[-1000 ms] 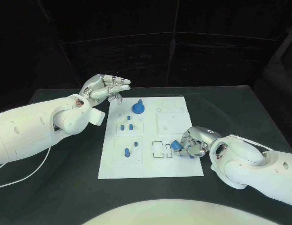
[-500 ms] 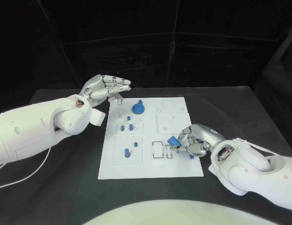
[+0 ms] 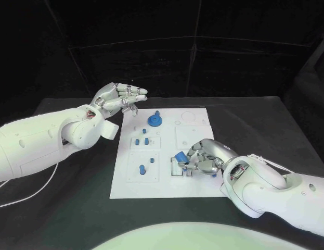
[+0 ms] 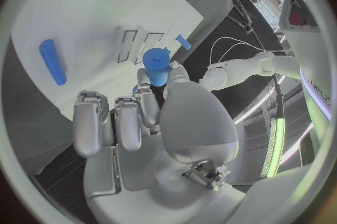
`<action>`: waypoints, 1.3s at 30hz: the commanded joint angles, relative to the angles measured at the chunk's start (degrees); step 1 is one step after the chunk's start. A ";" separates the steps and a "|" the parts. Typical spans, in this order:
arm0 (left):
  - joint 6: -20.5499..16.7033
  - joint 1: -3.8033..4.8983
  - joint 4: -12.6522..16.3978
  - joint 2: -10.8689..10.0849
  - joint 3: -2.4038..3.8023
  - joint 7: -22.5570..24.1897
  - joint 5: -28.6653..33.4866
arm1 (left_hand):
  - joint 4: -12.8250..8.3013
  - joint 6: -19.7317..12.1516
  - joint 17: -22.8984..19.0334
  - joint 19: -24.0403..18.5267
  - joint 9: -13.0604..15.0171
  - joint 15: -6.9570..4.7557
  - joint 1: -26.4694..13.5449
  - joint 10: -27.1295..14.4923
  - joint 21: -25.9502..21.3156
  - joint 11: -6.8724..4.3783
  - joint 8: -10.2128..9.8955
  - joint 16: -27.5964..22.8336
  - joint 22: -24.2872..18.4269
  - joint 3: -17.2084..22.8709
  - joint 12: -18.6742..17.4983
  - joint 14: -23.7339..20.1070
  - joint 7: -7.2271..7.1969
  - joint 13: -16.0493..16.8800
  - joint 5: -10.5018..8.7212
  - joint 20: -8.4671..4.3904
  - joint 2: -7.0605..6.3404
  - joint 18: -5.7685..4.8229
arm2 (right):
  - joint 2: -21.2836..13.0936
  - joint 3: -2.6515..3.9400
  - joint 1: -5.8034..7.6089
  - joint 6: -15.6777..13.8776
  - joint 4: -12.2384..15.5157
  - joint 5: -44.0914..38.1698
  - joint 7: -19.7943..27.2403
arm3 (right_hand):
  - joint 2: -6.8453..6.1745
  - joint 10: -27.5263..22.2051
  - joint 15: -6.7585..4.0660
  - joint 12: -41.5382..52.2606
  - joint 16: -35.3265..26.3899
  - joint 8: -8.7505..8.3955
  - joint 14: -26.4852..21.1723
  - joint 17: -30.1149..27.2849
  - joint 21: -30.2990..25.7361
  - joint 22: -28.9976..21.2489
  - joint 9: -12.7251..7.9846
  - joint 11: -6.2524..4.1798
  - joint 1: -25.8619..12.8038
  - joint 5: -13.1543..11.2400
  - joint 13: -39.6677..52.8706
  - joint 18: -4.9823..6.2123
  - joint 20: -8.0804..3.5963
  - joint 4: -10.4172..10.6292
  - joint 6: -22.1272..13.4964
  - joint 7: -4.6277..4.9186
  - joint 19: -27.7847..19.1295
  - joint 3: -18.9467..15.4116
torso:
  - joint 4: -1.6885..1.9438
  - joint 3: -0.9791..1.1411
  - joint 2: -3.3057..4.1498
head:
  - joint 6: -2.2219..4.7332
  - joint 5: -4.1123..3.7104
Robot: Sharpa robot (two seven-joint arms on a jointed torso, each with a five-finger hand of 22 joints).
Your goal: Assemble the parts on the task board
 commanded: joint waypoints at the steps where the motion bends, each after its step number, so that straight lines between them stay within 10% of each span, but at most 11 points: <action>1: 0.70 0.09 0.10 0.10 0.05 0.09 0.24 | -0.20 -0.20 -0.06 -0.34 -0.02 0.08 0.19 -0.33 -0.36 -0.05 0.20 -0.28 -0.06 -0.20 0.19 -0.46 -0.08 0.05 0.29 0.20 0.27 0.83 | 0.79 0.03 0.10 2.43 -0.46 1.39 -1.58 | 0.30 0.31 -0.36 -0.30 0.17 0.53 4.15 5.22 0.29 4.21 2.60 -0.13 -1.56 -0.89 -0.07 -0.31 -0.49 0.45 2.66 -2.25 1.22 -0.68 | -0.01 0.03 -0.02 | -0.01 0.11; 25: 0.87 0.11 0.31 0.01 0.05 -0.12 0.24 | -0.20 -0.20 -0.06 -0.34 -0.02 0.08 0.19 -0.33 -0.36 -0.05 0.20 -0.28 -0.06 -0.20 0.19 -0.46 -0.08 0.05 0.29 0.20 0.27 0.83 | 3.61 0.04 0.13 5.51 -2.76 0.24 -5.01 | 2.22 0.68 -0.81 -0.71 0.04 1.77 4.11 5.05 0.29 4.31 4.07 -0.68 -5.08 -2.73 0.30 -0.32 -0.91 0.57 3.48 -2.92 1.22 -2.89 | -0.05 0.04 0.01 | -0.29 0.45; 33: 0.85 0.13 0.39 -0.11 0.05 -0.17 0.24 | -0.20 -0.20 -0.06 -0.34 -0.02 0.08 0.19 -0.33 -0.36 -0.05 0.20 -0.28 -0.06 -0.20 0.19 -0.46 -0.08 0.05 0.29 0.20 0.27 0.83 | 4.01 0.05 0.13 3.67 -3.20 -1.25 -5.12 | 2.98 -0.57 -0.72 -3.48 -0.27 2.12 4.00 4.68 -0.27 3.50 5.16 -0.44 -12.06 -19.51 -1.40 -0.16 -0.89 0.66 2.10 -2.69 0.80 -7.64 | -0.08 0.04 -0.03 | -0.25 0.41; 39: 0.83 0.13 0.43 -0.21 0.05 -0.18 0.24 | -0.20 -0.20 -0.06 -0.34 -0.02 0.08 0.19 -0.33 -0.36 -0.05 0.20 -0.28 -0.06 -0.20 0.19 -0.46 -0.08 0.05 0.29 0.20 0.27 0.83 | 4.02 0.05 0.13 2.85 -3.24 -1.90 -5.06 | 2.27 -1.84 -0.51 -5.95 -0.37 1.90 3.95 4.63 -0.54 3.13 5.38 -0.21 -15.25 -20.30 -3.25 -0.08 -0.74 0.70 1.23 -2.40 0.60 -9.63 | -0.08 0.04 -0.06 | -0.26 0.41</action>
